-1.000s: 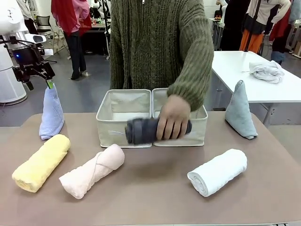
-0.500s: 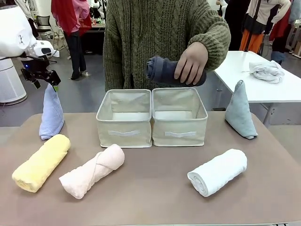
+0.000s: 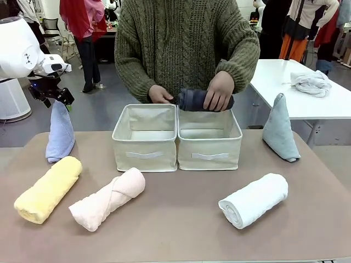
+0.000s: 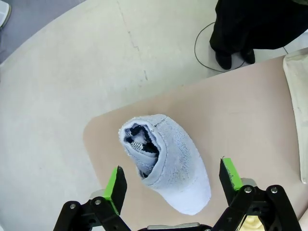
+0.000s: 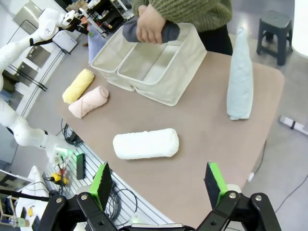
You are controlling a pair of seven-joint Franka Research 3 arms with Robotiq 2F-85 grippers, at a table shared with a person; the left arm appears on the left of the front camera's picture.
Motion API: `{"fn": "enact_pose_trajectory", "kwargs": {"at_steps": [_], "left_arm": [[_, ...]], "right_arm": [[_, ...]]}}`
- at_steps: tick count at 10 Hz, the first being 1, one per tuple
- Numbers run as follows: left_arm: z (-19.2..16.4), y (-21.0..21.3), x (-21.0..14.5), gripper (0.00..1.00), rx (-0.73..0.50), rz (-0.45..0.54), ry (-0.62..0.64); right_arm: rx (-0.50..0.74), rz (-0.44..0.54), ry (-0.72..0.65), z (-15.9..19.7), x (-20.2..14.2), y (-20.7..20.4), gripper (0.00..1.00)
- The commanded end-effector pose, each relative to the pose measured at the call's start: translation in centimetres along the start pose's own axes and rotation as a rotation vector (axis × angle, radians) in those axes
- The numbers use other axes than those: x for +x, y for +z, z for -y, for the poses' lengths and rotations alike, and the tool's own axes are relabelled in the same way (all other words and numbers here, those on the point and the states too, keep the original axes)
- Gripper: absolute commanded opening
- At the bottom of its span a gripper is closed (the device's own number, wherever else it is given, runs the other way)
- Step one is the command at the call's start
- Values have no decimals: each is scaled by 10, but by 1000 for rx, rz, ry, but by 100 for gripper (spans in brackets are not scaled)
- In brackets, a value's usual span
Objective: Sort the towels based on their folding style.
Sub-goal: Pick up one triangle-folded towel and place it in the left Fabric basket.
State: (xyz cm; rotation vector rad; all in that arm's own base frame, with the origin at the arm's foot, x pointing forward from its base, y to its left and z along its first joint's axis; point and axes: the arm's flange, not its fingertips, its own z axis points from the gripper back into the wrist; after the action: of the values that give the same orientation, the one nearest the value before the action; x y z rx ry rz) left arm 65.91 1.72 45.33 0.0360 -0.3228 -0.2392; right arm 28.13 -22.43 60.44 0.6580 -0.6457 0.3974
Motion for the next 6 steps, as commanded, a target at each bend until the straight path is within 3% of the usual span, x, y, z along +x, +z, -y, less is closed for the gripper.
{"fn": "enact_pose_trajectory", "kwargs": {"at_steps": [1, 5, 6], "left_arm": [[-9, 0, 9, 100, 24, -9, 19], [-16, -7, 27, 100, 11, -33, 38], [-15, -8, 29, 93, 14, -25, 21]], "right_arm": [[14, 11, 3, 0, 0, -1, 100], [14, 11, 3, 0, 0, -1, 100], [14, 11, 3, 0, 0, -1, 100]]}}
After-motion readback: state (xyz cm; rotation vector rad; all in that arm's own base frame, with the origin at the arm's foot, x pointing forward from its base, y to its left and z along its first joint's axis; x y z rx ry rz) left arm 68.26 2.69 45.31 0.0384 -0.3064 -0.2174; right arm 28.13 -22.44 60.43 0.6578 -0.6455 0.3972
